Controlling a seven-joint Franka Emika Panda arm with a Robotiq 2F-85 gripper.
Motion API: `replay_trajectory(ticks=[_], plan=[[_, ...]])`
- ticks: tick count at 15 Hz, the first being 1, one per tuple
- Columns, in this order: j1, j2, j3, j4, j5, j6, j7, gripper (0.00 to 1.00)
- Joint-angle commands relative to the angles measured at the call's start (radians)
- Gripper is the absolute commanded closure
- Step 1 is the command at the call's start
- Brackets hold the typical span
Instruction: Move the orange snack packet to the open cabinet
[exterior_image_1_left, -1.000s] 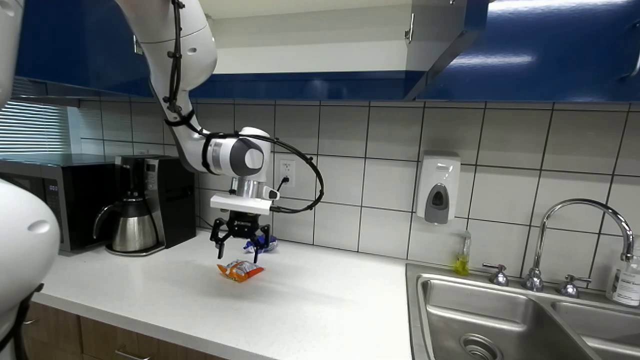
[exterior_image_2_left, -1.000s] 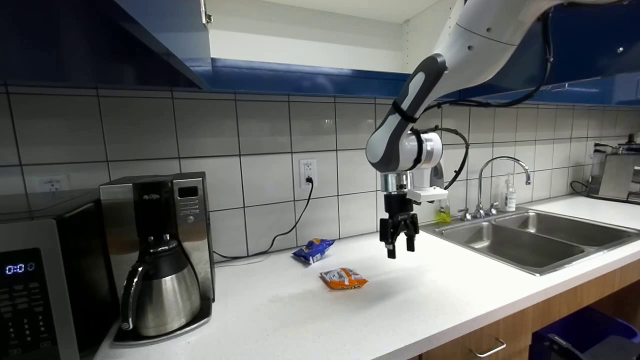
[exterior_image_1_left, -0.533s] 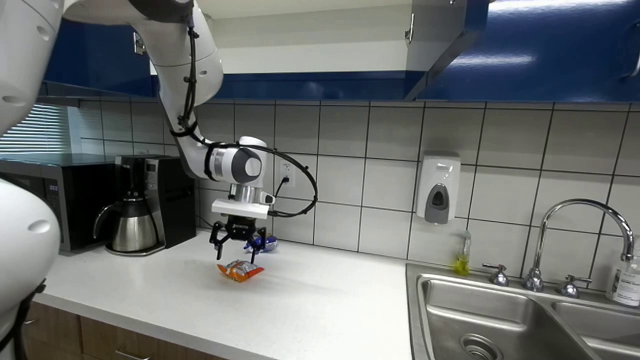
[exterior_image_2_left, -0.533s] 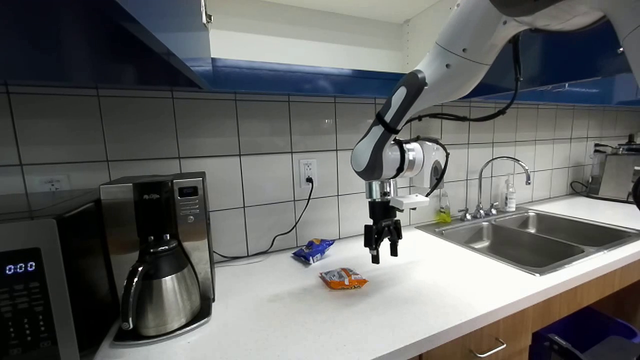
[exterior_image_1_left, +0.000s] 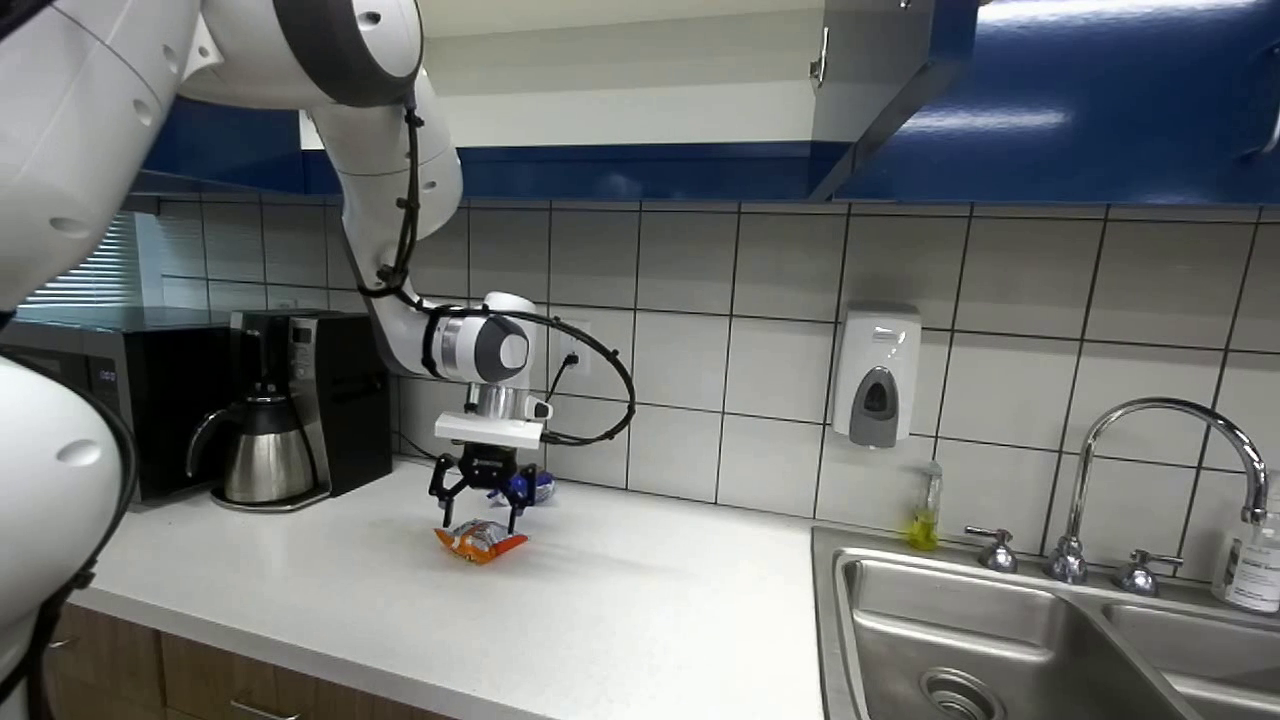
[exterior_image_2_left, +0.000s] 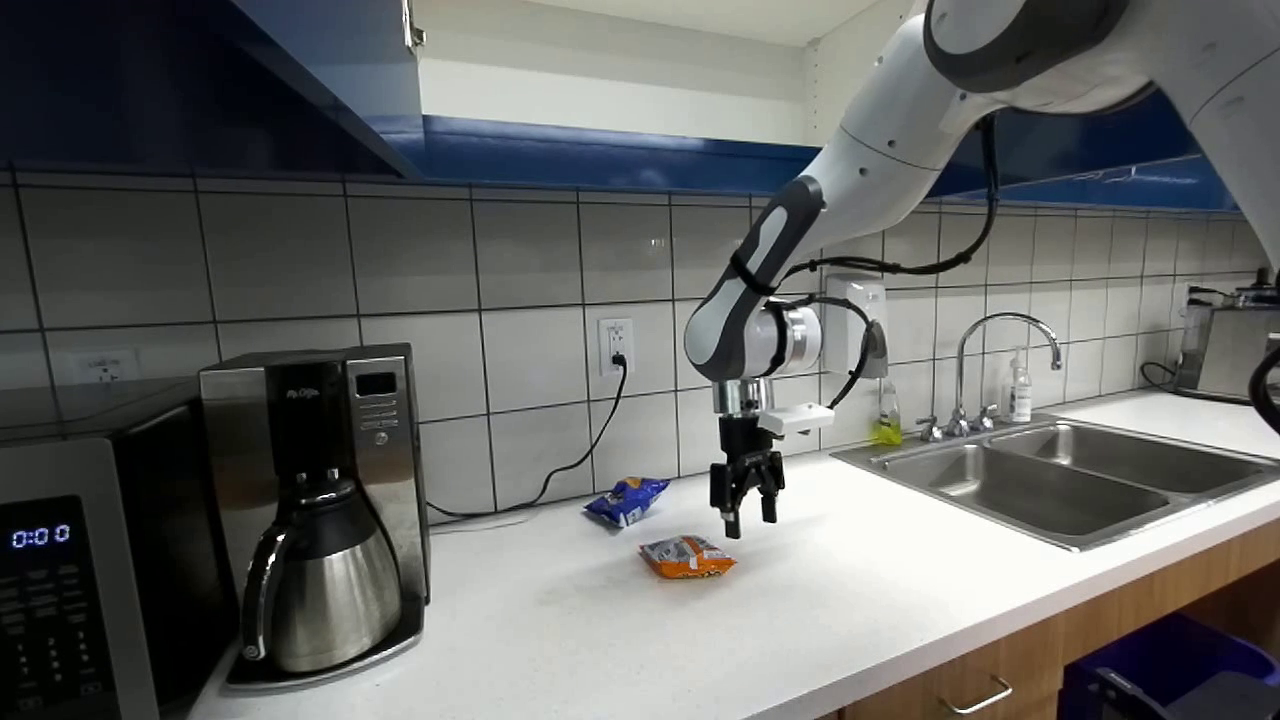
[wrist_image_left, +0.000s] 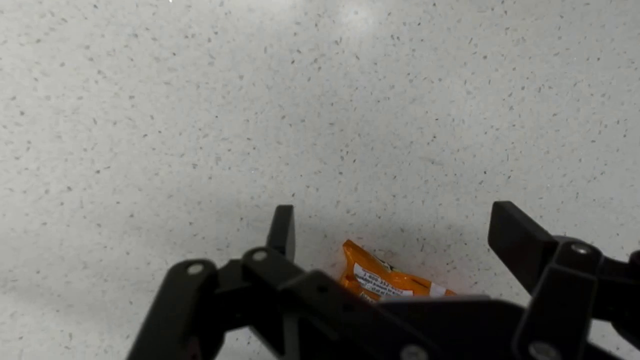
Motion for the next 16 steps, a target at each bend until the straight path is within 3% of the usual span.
replay_trajectory(ticks=[1, 6, 16], plan=[[-0.001, 0.059, 0.015, 0.083, -0.046, -0.003, 0.048, 0.0], [-0.004, 0.101, 0.027, 0.14, -0.061, -0.01, 0.043, 0.0], [-0.016, 0.088, 0.033, 0.11, -0.06, 0.003, 0.025, 0.0]])
